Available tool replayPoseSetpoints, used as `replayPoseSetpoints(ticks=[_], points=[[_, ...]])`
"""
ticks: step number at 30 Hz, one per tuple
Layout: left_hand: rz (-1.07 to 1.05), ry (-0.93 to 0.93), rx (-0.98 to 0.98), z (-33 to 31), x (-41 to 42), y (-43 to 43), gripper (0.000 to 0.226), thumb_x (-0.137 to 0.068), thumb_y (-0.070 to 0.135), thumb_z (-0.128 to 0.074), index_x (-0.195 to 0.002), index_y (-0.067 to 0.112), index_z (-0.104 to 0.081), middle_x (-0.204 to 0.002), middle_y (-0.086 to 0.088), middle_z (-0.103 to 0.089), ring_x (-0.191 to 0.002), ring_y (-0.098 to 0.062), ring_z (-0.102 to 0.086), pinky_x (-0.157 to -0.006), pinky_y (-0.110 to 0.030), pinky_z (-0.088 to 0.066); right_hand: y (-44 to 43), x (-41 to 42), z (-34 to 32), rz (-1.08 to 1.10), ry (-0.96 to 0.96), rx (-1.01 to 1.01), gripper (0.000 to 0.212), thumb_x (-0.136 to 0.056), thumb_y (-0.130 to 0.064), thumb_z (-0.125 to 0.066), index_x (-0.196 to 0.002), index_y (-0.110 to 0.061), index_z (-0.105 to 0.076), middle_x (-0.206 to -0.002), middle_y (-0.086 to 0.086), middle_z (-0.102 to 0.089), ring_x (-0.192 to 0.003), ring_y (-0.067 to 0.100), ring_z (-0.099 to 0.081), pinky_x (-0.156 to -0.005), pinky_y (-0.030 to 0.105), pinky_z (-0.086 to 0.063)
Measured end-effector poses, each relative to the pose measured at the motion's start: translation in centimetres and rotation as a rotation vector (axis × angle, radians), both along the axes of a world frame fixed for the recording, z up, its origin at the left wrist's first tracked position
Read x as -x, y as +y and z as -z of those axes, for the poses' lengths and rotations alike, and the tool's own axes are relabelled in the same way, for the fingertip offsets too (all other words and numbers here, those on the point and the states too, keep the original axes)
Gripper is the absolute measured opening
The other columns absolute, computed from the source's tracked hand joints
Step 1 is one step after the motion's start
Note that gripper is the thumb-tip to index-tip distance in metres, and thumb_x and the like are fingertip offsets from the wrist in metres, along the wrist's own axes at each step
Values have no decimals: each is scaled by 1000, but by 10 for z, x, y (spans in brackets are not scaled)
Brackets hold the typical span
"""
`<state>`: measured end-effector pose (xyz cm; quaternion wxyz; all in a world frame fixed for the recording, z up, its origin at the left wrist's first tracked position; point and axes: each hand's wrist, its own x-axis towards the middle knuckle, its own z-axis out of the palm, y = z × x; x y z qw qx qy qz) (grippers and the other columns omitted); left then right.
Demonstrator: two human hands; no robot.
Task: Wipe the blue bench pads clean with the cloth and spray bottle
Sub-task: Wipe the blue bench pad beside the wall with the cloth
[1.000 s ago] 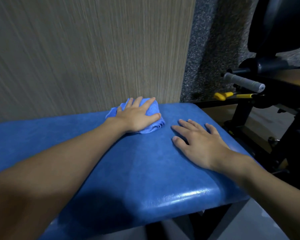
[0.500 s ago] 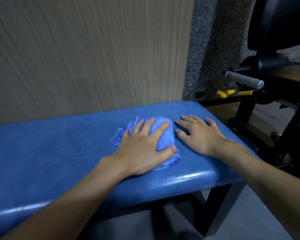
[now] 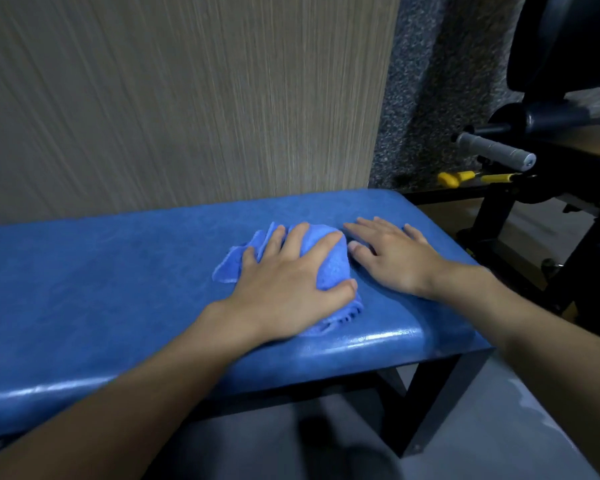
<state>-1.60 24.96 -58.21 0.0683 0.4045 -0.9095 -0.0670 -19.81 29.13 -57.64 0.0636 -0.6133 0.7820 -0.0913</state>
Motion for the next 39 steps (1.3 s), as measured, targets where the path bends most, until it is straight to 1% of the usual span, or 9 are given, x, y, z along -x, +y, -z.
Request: replayPoseSetpoints(ticks=[4,11,14,20,24,28,34,37,39], points=[[-28,-9,-35,-1,17,-49,69,-89,73,-35,-150,54,-9,-165,11,3,-153,-21,7,-119,-59,-5,-2,-1,6,-10,37,0,48,-104,-46,-23,-152,-39,-27,-164,-11,-14,-151,9,-6,-121,51,-2],[-112,50,-15,-3,54,-131,63,-86,71,-34,-145,55,-19,-161,10,-15,-148,-21,-12,-112,-57,-15,-3,2,12,-6,51,24,50,-102,-50,-22,-152,-42,-26,-164,-16,-13,-150,6,-5,-121,46,-1],[-130,40,-19,-4,59,-137,64,-86,70,-33,-147,55,-19,-161,7,-16,-148,-23,-12,-110,-57,-16,-3,3,12,-4,48,28,50,-102,-51,-23,-151,-43,-26,-163,-18,-13,-150,5,-5,-121,45,-1],[-50,2,-27,-2,40,-106,71,-88,71,-34,-152,51,-9,-165,11,1,-152,-20,2,-115,-56,-8,-4,0,10,18,69,-34,51,-102,-51,-20,-153,-45,-19,-164,-17,-8,-150,5,-1,-121,44,2],[16,-12,-19,-1,20,-66,72,-90,70,-34,-153,50,-6,-166,11,5,-152,-20,6,-119,-57,-6,-3,-3,8,41,97,-113,51,-104,-50,-14,-155,-44,-9,-165,-16,0,-151,6,5,-121,45,5],[57,-17,15,1,-4,-26,72,-91,70,-32,-153,49,-4,-166,9,6,-152,-21,8,-118,-58,-6,-1,-6,6,48,122,-129,52,-104,-48,-13,-156,-41,-6,-165,-14,3,-151,7,6,-121,46,5],[53,-49,25,0,-30,21,76,-88,74,-27,-152,50,7,-165,10,14,-151,-21,15,-119,-55,-3,2,-6,4,29,115,-128,53,-104,-48,-12,-156,-39,-9,-166,-12,0,-152,10,3,-121,51,3],[42,-40,61,4,-41,42,82,-75,79,-8,-149,51,12,-163,11,15,-151,-21,15,-119,-55,-5,1,-7,-1,7,181,-89,50,-104,-47,-16,-154,-38,-22,-164,-12,-11,-152,14,-3,-118,58,6],[9,-19,38,2,-39,41,86,-67,79,0,-148,53,10,-163,13,13,-151,-19,14,-120,-54,-4,1,-6,-4,-7,129,-5,48,-105,-46,-22,-151,-38,-30,-163,-12,-18,-152,13,-6,-119,57,4]])
